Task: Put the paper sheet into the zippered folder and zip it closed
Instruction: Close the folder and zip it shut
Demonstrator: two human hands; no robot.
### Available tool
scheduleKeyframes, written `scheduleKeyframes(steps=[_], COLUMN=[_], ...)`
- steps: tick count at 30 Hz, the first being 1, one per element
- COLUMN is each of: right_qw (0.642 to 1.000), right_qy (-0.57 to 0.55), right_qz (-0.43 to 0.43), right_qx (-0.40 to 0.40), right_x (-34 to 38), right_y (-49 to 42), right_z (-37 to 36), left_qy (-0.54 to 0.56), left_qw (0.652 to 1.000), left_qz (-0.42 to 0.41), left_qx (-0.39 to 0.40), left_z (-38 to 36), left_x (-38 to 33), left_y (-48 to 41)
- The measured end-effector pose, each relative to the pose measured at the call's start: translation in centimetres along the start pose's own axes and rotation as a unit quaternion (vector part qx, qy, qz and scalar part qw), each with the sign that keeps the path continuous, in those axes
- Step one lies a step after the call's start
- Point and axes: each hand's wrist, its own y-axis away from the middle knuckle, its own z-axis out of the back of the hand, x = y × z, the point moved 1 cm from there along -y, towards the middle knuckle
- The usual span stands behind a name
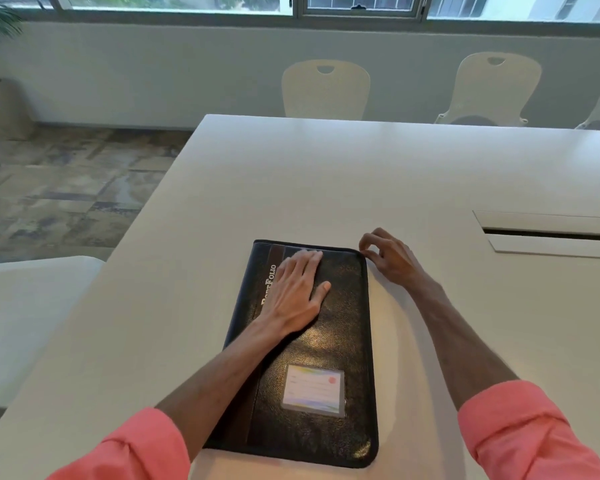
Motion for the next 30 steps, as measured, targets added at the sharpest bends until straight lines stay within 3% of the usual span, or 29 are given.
scheduleKeyframes(steps=[3,8,13,22,26,30], right_qw=[1.000,0.999,0.999,0.998,0.998,0.998], right_qy=[-0.011,-0.034,-0.047,-0.062,-0.057,-0.056], right_qz=[-0.010,-0.026,-0.024,-0.006,0.010,0.008], right_qx=[-0.007,-0.019,-0.006,-0.022,-0.007,-0.007], right_x=[-0.2,-0.2,-1.3,-0.2,0.4,0.0], right_y=[0.3,1.0,1.9,-0.3,-1.9,-2.5], right_z=[-0.2,-0.2,0.0,0.1,-0.3,-1.2], left_qy=[-0.001,0.012,0.049,0.068,-0.038,-0.122], left_qw=[1.000,0.999,0.998,0.997,0.998,0.989], left_qz=[0.017,0.018,0.026,-0.041,-0.029,0.082], left_qx=[-0.010,0.050,0.012,-0.007,0.030,0.011], left_z=[0.5,0.1,-0.5,-1.0,-0.5,-0.9], left_x=[-0.2,-0.8,-0.9,-1.2,-1.1,0.5], left_y=[-2.8,-6.7,-6.9,-5.9,-4.7,0.3])
